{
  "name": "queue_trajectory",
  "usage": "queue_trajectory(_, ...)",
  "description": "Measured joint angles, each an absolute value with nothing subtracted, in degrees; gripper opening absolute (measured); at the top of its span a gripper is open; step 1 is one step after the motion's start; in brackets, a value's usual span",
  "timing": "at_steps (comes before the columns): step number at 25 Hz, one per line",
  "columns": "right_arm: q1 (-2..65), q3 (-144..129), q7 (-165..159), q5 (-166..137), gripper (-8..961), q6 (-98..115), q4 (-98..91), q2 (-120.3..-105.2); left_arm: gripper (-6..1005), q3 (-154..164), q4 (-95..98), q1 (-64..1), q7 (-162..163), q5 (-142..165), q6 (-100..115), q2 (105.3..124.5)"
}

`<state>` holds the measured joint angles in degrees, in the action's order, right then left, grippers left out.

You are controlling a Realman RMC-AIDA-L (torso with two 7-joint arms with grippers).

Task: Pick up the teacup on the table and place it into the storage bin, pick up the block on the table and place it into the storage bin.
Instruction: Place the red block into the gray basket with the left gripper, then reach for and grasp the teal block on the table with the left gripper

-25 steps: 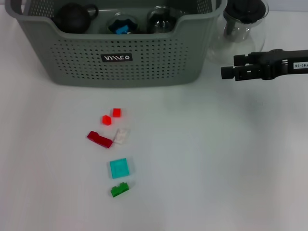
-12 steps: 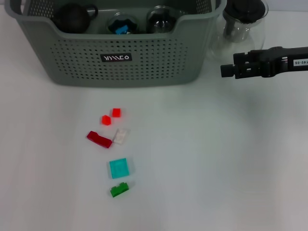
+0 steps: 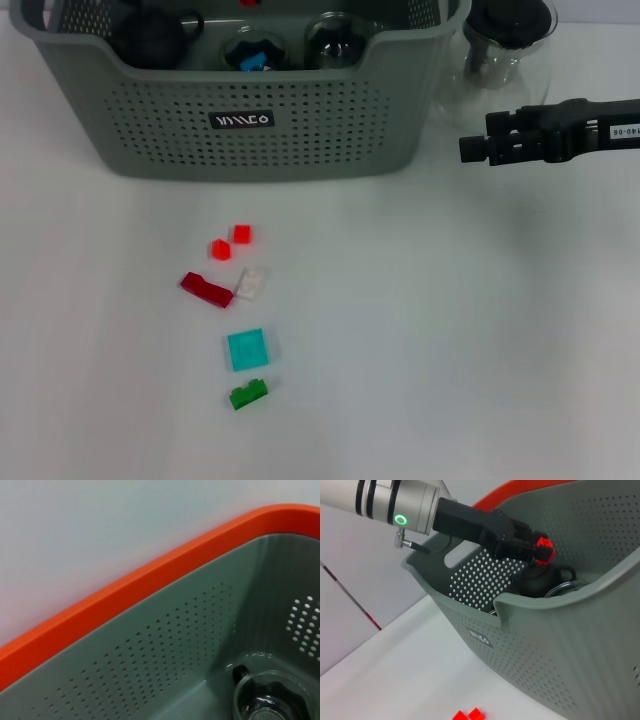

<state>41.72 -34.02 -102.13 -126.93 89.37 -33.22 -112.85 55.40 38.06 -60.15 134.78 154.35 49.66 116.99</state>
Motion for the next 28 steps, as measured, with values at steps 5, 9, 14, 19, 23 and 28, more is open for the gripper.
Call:
queue_trajectory(5,41.6,-34.0,-102.1,-126.9,942,89.4,-33.2,-112.85,410,56.3,38.4,-59.8,134.7,154.5,49.6,117.59)
queue_trajectory(9,41.5,-34.0,-102.1,-126.9,942,89.5,-33.2,-112.85,483,56.6,39.0,-59.7,134.5,154.5,49.7,117.88)
queue_trajectory(14,41.3,-34.0,-102.0,-126.9,942,89.6,-33.2,-112.85,673,56.9,41.1,-59.0,134.5,154.5,50.6,118.14)
queue_trajectory(19,41.2,-34.0,-101.9,-126.9,942,89.6,-33.2,-112.79,775,55.9,53.7,-55.0,133.9,149.8,58.2,119.06)
queue_trajectory(23,41.2,-33.9,-101.6,-126.9,942,89.6,-33.2,-112.65,783,53.9,68.1,-48.8,130.3,135.3,70.4,119.06)
queue_trajectory(28,41.0,-33.8,-101.5,-126.8,942,89.6,-33.2,-112.44,778,45.4,74.6,-42.9,119.9,113.9,89.6,117.50)
